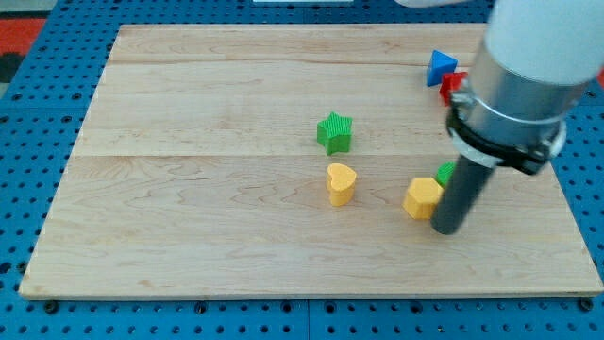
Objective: Place the cube above the hexagon
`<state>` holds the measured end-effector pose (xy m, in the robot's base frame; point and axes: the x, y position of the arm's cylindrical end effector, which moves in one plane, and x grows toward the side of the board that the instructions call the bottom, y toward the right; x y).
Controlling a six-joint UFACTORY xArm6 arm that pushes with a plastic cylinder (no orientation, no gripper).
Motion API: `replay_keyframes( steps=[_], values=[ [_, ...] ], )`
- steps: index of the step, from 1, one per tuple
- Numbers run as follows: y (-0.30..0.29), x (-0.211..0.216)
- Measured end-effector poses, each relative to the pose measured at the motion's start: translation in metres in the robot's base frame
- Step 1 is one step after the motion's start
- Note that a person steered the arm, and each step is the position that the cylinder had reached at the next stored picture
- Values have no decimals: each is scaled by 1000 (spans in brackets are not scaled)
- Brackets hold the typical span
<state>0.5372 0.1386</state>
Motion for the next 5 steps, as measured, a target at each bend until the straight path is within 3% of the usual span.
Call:
replay_keyframes(
  steps=[1,2,3,5],
  values=[
    [23,-1],
    [82,-4],
    [96,-38],
    [7,-71]
  ],
)
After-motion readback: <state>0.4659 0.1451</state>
